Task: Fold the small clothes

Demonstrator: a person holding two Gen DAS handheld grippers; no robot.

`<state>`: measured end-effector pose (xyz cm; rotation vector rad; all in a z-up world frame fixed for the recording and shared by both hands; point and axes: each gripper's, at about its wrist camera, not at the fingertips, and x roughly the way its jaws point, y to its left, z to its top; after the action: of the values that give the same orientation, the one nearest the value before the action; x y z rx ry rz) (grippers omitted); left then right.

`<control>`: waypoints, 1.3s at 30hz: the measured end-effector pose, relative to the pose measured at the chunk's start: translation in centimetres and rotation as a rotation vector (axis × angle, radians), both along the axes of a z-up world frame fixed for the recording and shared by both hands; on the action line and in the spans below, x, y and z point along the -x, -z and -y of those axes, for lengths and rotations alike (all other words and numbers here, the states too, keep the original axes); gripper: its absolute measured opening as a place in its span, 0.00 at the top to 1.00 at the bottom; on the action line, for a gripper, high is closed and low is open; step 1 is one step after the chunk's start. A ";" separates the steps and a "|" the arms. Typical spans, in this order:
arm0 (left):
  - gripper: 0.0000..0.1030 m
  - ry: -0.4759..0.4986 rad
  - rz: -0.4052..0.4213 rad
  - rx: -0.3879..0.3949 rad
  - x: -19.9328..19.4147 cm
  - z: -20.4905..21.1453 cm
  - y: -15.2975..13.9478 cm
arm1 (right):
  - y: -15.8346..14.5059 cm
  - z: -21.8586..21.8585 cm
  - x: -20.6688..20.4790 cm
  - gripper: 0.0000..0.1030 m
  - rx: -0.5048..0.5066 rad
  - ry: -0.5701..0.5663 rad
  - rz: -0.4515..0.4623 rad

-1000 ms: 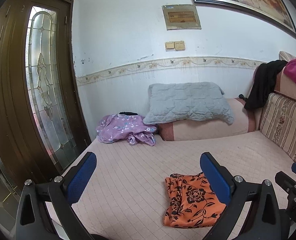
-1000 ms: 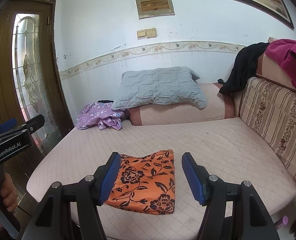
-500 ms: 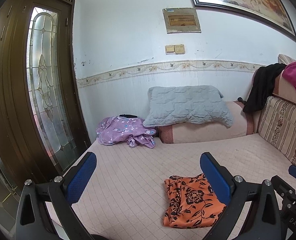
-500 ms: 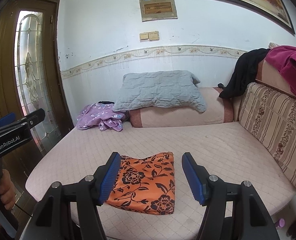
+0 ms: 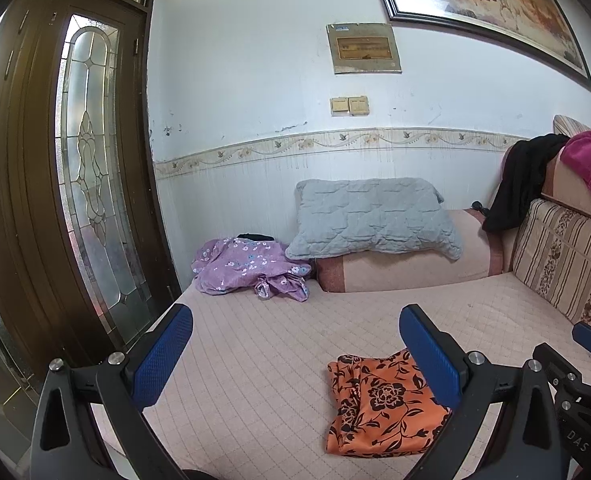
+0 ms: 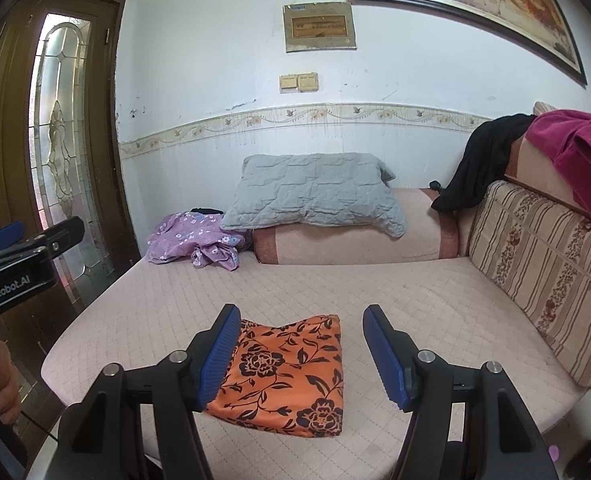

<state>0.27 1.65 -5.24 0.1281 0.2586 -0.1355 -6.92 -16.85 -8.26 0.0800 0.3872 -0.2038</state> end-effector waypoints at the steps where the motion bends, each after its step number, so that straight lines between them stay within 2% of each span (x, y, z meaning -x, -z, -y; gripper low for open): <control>1: 0.00 0.000 0.002 0.002 0.1 -0.1 -0.1 | -0.1 -0.1 0.0 0.35 0.007 0.004 0.002; 18: 0.00 -0.018 0.019 0.022 0.4 -2.0 -0.9 | -0.9 -2.2 -0.8 0.34 0.045 -0.005 0.014; 39: 0.00 0.007 -0.007 0.001 -0.9 -0.9 -0.7 | -0.8 -1.6 -1.6 0.34 0.033 -0.005 0.007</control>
<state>1.16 2.55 -4.59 0.1276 0.2647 -0.1432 -5.29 -15.29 -7.49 0.0471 0.3765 -0.2047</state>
